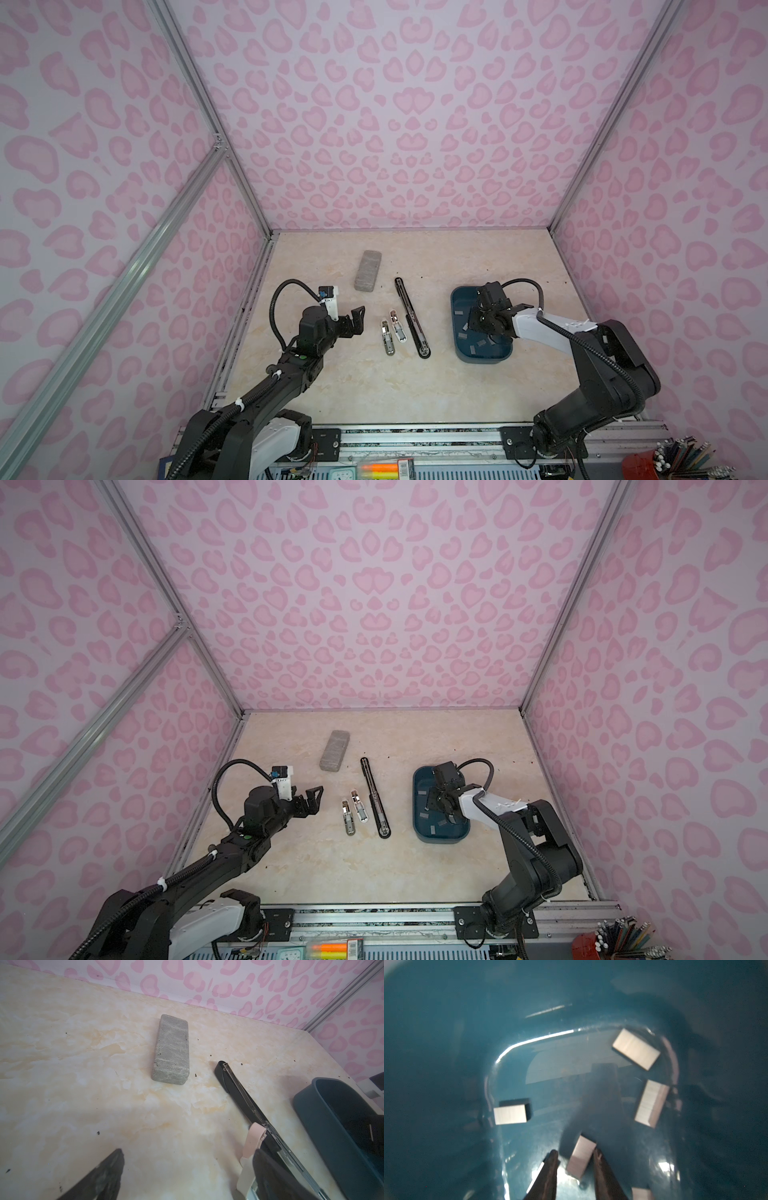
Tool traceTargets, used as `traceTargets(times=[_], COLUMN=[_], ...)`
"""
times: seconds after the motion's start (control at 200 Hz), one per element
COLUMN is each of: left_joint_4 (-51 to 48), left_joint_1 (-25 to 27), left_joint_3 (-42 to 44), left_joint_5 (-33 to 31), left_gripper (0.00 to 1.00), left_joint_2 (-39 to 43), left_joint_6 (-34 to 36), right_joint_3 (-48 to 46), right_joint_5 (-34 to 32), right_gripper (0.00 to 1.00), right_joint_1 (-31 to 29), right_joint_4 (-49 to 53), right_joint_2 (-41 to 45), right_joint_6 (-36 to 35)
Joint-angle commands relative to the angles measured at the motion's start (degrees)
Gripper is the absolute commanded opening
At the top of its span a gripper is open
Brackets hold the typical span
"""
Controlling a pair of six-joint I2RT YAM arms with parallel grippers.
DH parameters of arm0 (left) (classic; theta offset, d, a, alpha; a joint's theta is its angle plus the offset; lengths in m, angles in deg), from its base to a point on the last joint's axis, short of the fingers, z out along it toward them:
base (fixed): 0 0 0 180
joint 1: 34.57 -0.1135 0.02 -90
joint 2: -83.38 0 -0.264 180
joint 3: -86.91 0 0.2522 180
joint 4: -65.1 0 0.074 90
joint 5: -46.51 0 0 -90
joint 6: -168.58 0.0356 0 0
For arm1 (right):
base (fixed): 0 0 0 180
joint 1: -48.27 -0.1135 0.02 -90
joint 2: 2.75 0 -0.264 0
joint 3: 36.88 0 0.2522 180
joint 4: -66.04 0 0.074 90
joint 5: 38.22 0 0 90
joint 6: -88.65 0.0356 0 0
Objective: Load the staples into the stapler
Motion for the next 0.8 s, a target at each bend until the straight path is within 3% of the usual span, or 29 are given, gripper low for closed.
traceTargets(times=[0.0, 0.61, 0.795], left_joint_4=[0.0, -0.2, -0.1], left_joint_1=[0.1, 0.4, 0.5], left_joint_3=[-0.8, -1.0, -1.0], left_joint_5=[0.2, 0.0, 0.0], left_gripper=[0.97, 0.98, 0.98], left_joint_2=[-0.3, -0.5, -0.4], left_joint_6=[0.3, 0.4, 0.5], right_joint_3=[0.6, 3.4, 3.9], right_joint_5=[-1.3, -5.3, -7.3], right_gripper=[0.29, 0.17, 0.22], right_joint_1=[0.0, -2.0, -3.4], right_joint_4=[3.9, 8.4, 9.8], right_joint_2=[-1.5, -5.7, -5.7], right_joint_6=[-1.0, -2.0, -2.0])
